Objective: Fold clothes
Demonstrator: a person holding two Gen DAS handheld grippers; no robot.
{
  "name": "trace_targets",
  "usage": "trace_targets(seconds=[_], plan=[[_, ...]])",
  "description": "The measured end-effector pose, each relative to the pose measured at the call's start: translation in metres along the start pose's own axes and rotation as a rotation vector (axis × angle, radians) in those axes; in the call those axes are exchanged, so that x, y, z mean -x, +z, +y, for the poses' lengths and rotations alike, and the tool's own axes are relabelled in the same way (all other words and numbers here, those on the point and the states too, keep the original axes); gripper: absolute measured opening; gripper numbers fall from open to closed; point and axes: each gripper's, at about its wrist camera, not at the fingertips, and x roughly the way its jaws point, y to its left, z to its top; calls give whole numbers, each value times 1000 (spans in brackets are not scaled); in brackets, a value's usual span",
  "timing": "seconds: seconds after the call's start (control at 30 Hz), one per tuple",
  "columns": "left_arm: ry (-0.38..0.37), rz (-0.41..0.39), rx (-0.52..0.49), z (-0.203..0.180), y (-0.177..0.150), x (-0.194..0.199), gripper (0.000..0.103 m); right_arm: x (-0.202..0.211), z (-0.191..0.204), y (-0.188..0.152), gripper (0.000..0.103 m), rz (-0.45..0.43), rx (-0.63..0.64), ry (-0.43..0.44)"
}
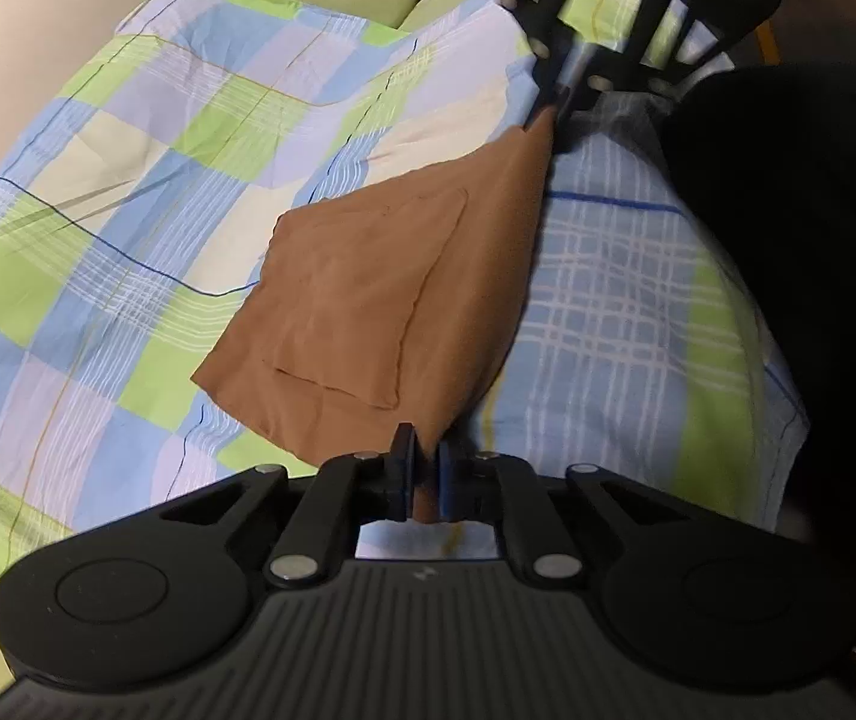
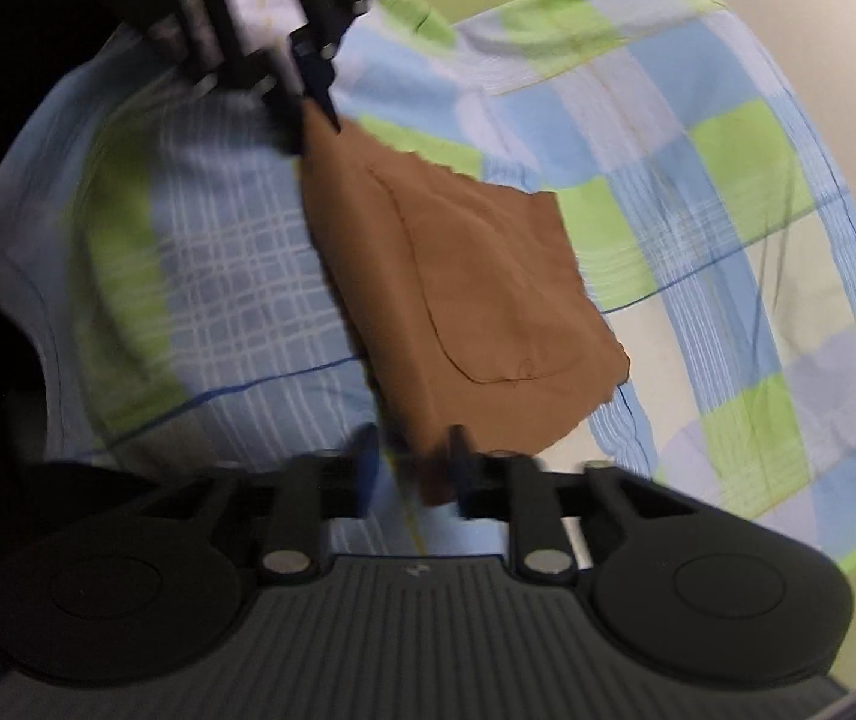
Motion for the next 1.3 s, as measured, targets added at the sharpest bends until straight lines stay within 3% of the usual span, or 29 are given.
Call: trace_targets(seconds=[0.13,0.27,0.43,0.6,0.7,0.93,1.1,1.3], plan=[[31,-65,50,45,15,17,5,11,-30,7,0,-20,-51,-46],[35,-92,54,60,27,31,5,30,-59,17,0,-52,-75,-111],[-69,-71,75,21,14,45,5,46,-45,10,0,-42,-88,-75],[-189,-15,89,-32,-9,48,5,51,-2,-9,0,7,-118,37],[-204,-11,95,-37,-12,48,5,53,18,-16,0,28,-135,77],[-229,-54,103,11,4,54,5,65,-7,-9,0,6,-144,83],[-233,-70,132,48,10,35,5,55,-64,-13,0,-42,-265,171],[-328,-38,208,106,18,-23,5,11,-116,-22,0,-44,-383,304]])
